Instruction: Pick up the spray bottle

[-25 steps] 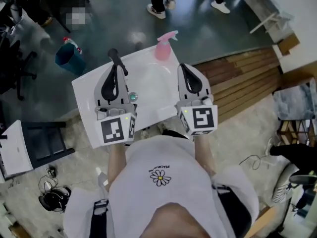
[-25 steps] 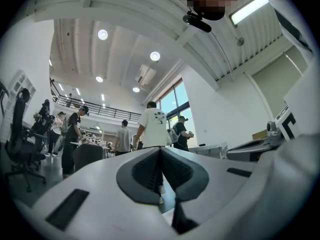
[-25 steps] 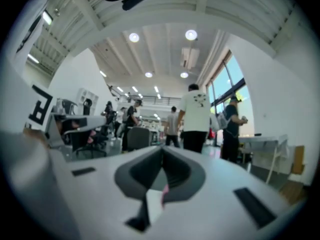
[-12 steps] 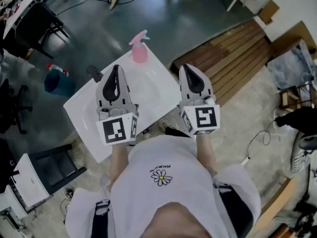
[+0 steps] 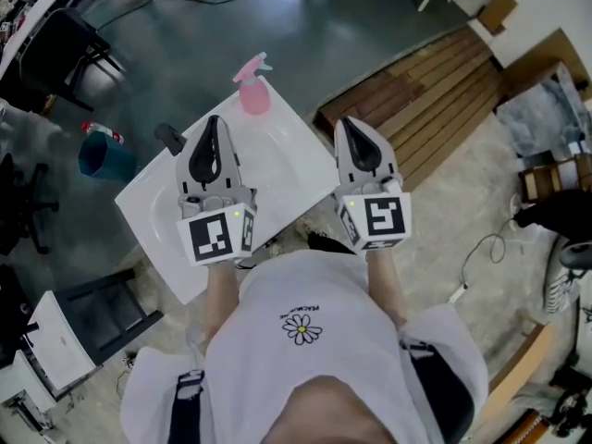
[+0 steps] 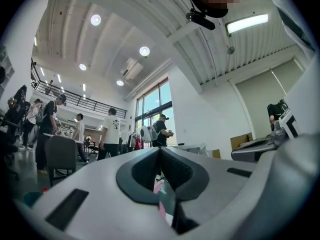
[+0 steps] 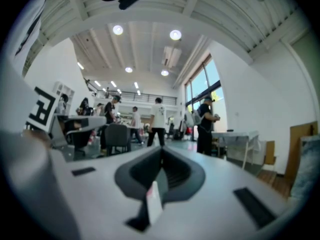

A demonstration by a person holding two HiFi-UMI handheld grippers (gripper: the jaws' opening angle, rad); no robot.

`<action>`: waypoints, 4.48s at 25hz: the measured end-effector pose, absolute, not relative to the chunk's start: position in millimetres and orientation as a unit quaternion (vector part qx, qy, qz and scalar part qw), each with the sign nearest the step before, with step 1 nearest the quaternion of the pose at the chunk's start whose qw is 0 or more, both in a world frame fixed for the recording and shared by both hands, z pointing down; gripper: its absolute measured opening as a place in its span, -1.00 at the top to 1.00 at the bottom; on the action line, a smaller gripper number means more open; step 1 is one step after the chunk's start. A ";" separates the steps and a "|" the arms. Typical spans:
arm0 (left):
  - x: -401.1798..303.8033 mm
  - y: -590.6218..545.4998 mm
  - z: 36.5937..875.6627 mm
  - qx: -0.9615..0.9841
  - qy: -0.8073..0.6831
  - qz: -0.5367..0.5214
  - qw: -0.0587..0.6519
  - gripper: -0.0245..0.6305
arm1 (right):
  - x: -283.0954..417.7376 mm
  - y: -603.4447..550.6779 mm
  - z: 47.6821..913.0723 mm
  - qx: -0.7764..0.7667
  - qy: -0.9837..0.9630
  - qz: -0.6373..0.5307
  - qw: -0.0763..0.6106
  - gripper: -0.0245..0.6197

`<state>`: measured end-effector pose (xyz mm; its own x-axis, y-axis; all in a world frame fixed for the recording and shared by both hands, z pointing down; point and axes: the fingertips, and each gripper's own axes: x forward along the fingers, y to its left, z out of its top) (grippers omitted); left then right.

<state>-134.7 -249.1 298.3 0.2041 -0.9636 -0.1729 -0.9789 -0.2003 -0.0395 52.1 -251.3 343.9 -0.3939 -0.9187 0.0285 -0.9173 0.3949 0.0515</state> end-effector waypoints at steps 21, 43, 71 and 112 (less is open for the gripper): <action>-137.6 -363.0 396.9 -0.808 0.585 -0.001 -0.064 0.17 | 46.2 -268.0 368.5 0.540 -0.840 0.011 0.052 0.83; -123.5 -461.7 542.7 -0.782 0.575 -0.109 -0.214 -0.08 | 79.0 -271.7 398.8 0.563 -0.821 0.036 0.089 0.83; -120.3 -470.0 577.1 -0.788 0.564 -0.141 -0.204 -0.07 | 73.3 -277.4 412.4 0.548 -0.830 0.052 0.092 0.83; -160.0 -385.8 371.6 -0.765 0.638 -0.018 -0.087 -0.05 | 2.9 -298.8 344.3 0.437 -0.899 -0.005 0.012 0.83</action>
